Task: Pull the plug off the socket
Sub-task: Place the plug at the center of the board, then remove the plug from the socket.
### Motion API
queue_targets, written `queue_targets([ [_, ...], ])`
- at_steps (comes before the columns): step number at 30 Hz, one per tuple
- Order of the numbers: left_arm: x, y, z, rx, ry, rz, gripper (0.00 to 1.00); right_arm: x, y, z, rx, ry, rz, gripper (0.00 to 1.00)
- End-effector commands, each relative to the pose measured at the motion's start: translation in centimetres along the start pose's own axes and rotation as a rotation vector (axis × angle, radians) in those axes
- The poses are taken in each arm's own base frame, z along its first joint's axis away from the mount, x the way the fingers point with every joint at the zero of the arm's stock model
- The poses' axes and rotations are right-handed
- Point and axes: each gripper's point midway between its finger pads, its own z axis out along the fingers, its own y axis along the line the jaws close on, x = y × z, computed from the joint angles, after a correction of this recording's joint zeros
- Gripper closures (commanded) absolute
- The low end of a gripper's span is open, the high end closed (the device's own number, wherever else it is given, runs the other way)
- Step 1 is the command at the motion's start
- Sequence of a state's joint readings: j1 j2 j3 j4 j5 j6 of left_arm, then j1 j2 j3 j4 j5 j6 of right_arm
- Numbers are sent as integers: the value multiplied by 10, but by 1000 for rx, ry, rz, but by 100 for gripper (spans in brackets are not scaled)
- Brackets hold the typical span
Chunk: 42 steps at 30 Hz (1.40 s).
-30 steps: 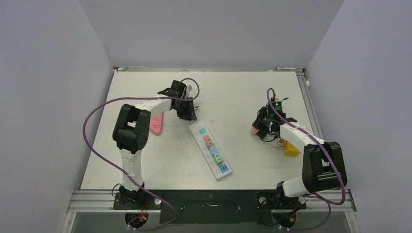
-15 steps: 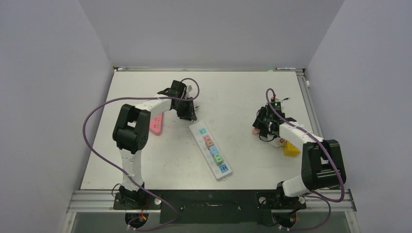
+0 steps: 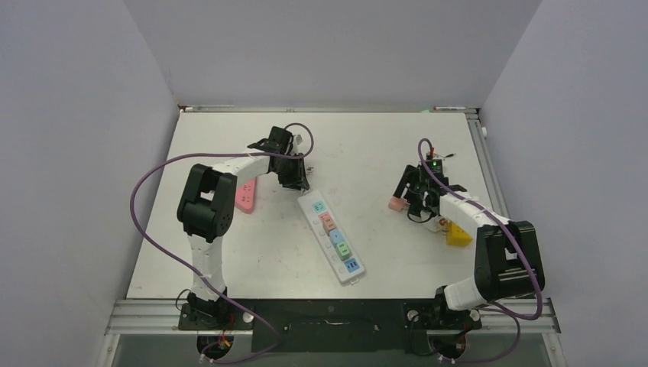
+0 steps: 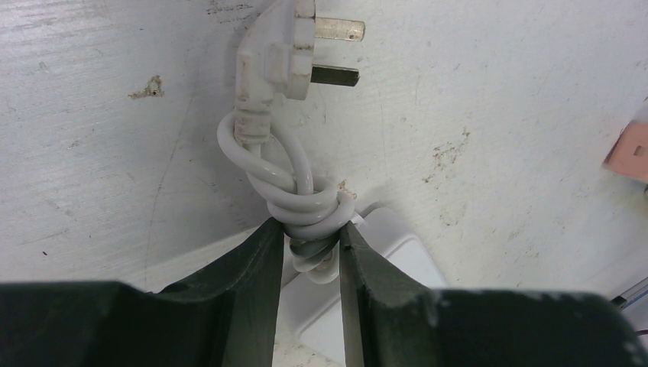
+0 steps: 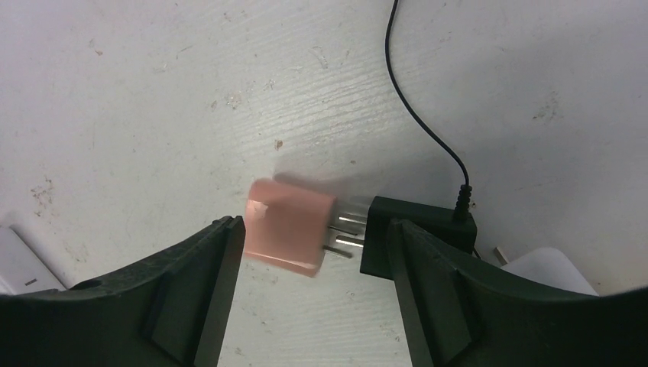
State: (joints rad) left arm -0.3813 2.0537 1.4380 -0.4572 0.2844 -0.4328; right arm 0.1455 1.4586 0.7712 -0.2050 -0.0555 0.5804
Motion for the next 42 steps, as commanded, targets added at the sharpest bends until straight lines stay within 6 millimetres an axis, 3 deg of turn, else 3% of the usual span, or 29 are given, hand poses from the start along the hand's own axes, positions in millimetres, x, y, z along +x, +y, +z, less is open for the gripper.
queue_targets([
  [1, -12, 26, -1, -99, -42, 23, 100, -22, 4, -15, 1, -70, -24, 24],
  [7, -12, 26, -1, -99, -42, 23, 100, -31, 9, -24, -16, -97, -36, 15],
  [10, -12, 26, -1, -99, -43, 23, 100, -35, 21, -30, -55, -114, -57, 12],
  [18, -14, 24, -3, -91, -53, 27, 100, -36, 100, -65, -179, -233, -302, 6],
  [23, -13, 24, -2, -89, -50, 25, 100, -2, 162, -83, -451, -187, -412, 5],
  [27, -14, 24, -3, -88, -52, 24, 100, 31, 194, -95, -498, -179, -554, 1],
  [34, -13, 25, -2, -87, -47, 22, 100, 87, 220, -91, -458, -95, -768, 5],
  [42, -14, 24, -2, -84, -49, 23, 100, 113, 219, -79, -356, -78, -884, 14],
])
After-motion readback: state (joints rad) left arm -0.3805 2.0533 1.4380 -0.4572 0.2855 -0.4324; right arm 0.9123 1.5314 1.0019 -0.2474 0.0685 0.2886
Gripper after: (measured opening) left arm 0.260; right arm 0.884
